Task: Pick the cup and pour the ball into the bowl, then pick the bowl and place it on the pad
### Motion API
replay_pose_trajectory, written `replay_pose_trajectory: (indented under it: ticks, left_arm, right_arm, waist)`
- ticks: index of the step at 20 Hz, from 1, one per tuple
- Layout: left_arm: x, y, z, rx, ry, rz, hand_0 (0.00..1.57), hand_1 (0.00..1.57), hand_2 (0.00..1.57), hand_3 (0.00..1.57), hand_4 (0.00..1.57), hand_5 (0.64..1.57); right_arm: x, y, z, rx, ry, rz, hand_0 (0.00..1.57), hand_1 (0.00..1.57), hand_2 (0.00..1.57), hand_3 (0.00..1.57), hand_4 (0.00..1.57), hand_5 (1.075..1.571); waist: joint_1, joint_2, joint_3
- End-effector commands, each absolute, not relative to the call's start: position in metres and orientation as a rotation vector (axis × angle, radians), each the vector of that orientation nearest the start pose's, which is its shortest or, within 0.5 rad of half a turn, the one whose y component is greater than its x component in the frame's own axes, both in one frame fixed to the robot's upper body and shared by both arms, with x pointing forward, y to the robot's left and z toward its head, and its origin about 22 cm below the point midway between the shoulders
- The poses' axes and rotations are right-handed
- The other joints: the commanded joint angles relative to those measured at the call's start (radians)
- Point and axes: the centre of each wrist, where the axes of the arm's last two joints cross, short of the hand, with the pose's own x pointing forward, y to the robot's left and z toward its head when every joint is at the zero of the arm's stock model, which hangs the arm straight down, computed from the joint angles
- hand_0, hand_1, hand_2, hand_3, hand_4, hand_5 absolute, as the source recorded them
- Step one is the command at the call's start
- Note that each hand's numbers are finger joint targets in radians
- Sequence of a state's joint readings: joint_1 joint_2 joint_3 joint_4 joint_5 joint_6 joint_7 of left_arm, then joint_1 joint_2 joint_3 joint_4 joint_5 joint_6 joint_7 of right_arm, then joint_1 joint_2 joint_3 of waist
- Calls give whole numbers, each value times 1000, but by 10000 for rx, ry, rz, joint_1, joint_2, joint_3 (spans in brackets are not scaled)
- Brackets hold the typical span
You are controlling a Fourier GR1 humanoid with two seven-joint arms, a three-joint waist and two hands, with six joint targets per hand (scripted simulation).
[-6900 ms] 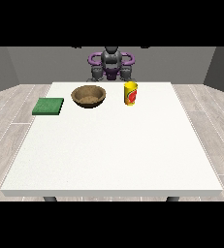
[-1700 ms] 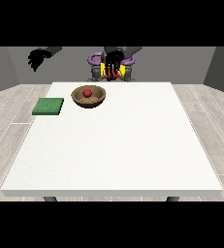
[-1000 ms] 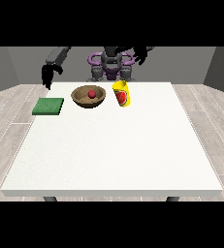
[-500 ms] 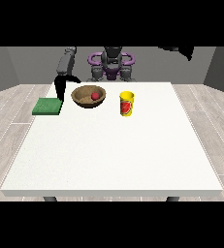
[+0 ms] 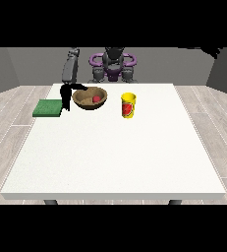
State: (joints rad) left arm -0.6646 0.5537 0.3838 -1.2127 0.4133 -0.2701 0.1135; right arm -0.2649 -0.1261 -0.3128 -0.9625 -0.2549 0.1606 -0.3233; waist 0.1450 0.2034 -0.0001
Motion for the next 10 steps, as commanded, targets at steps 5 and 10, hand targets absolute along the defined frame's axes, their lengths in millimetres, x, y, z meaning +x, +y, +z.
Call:
replay_pose_trajectory:
  ticks: [5,10]
  left_arm:
    - [341,422,226,17,-19446,-33,0,0,0,0,250,1498]
    - [337,434,228,183,-19223,-130,0,0,0,0,238,1504]
  right_arm:
    - [300,-287,-89,620,-15581,-2759,0,0,0,0,0,1571]
    - [296,-248,-102,1368,-15159,-3074,0,0,0,0,157,1556]
  waist:
    - [-202,126,8]
    - [-259,56,6]
